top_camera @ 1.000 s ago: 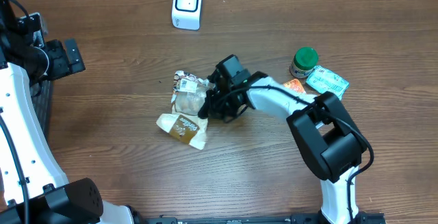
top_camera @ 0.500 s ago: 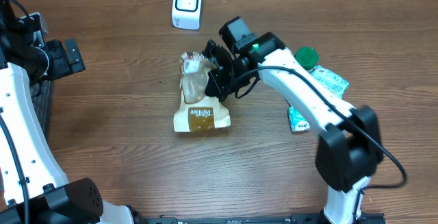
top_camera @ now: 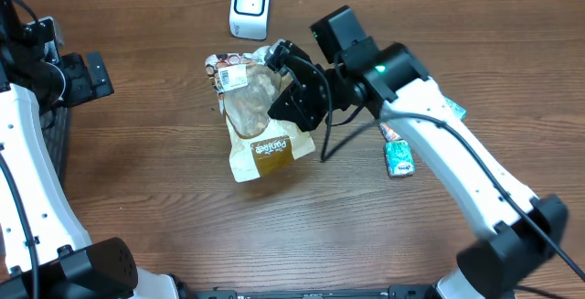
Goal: Scan the item barcode
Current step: 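Lift the snack bag and carry it toward the scanner, then hold the snack bag in front of the white scanner, then carry the snack bag right and lower it beside the jar, then open the right gripper and withdraw it toward the front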
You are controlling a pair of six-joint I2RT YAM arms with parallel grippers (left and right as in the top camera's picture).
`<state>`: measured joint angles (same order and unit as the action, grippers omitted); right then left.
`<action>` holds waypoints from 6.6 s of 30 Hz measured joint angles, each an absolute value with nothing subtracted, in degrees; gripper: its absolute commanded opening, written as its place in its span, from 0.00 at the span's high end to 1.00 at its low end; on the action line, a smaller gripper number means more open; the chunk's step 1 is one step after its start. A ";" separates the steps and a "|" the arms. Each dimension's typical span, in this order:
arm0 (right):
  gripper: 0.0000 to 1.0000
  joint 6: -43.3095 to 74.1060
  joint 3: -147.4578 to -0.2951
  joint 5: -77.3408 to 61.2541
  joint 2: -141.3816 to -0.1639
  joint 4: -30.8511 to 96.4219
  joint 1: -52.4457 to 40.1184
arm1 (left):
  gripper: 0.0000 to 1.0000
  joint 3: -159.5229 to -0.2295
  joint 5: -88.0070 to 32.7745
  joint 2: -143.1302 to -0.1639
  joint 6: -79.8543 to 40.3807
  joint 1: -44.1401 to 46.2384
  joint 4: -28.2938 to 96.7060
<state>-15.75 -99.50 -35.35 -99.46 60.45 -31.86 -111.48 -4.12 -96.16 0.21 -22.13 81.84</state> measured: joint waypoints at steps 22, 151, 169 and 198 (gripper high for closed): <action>0.96 -9.96 -99.50 -34.81 -91.98 57.39 -31.53 | 0.00 -111.48 -4.12 -96.16 0.21 -22.13 81.84; 0.45 -6.24 -81.80 -3.88 -99.61 62.70 -11.62 | 0.00 -111.48 -4.12 -96.16 0.21 -22.13 81.84; 0.00 -5.89 -97.71 -12.86 -81.30 71.57 -11.62 | 0.00 -111.48 -4.12 -96.16 0.21 -22.13 81.87; 0.00 -4.60 -100.07 -14.83 -69.95 74.56 -11.62 | 0.00 -111.48 -4.12 -96.16 0.21 -22.13 81.84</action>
<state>-4.60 -100.07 -14.83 -69.95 74.56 -11.62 -111.48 -4.12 -96.16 0.21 -22.13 81.84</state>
